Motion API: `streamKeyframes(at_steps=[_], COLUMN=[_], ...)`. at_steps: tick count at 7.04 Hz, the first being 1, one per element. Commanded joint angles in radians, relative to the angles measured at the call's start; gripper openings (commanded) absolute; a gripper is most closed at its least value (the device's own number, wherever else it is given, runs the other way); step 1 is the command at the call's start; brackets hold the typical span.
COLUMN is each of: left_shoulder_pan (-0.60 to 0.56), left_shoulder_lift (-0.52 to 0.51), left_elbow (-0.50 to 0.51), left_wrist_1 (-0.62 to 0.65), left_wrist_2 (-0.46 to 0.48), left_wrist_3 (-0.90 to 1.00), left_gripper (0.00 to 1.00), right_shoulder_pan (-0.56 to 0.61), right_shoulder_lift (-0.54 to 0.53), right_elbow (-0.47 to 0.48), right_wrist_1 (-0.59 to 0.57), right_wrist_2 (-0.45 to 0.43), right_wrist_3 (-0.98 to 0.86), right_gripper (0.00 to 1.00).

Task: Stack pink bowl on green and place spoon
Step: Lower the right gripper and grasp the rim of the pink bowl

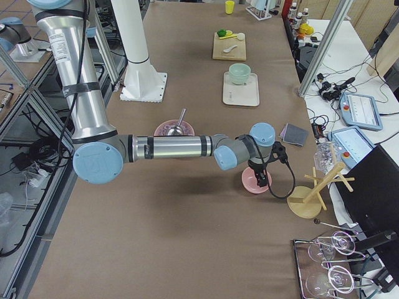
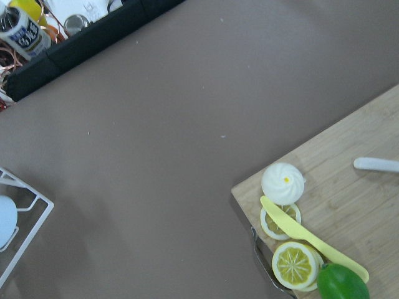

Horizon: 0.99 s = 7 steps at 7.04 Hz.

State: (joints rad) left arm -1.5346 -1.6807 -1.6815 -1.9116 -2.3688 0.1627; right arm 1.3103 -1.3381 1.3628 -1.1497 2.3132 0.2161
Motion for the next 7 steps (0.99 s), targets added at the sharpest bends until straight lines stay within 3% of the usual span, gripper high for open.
streamKeyframes(at_steps=[1, 3, 7], left_shoulder_pan=[0.001, 0.001, 0.001], left_shoulder_lift=[0.001, 0.003, 0.004], left_elbow=[0.000, -0.003, -0.006], left_wrist_1=[-0.003, -0.004, -0.004], left_wrist_2=[0.000, -0.001, -0.001], left_wrist_3=[0.000, 0.000, 0.000], left_gripper=[0.98, 0.98, 0.98], right_shoulder_pan=[-0.048, -0.048, -0.048], right_shoulder_lift=[0.020, 0.007, -0.018], right_elbow=[-0.123, -0.156, -0.154], right_wrist_1=[0.185, 0.211, 0.214], right_wrist_2=[-0.021, -0.079, -0.113], right_wrist_3=[0.164, 0.218, 0.229], right_gripper=[0.94, 0.75, 0.68])
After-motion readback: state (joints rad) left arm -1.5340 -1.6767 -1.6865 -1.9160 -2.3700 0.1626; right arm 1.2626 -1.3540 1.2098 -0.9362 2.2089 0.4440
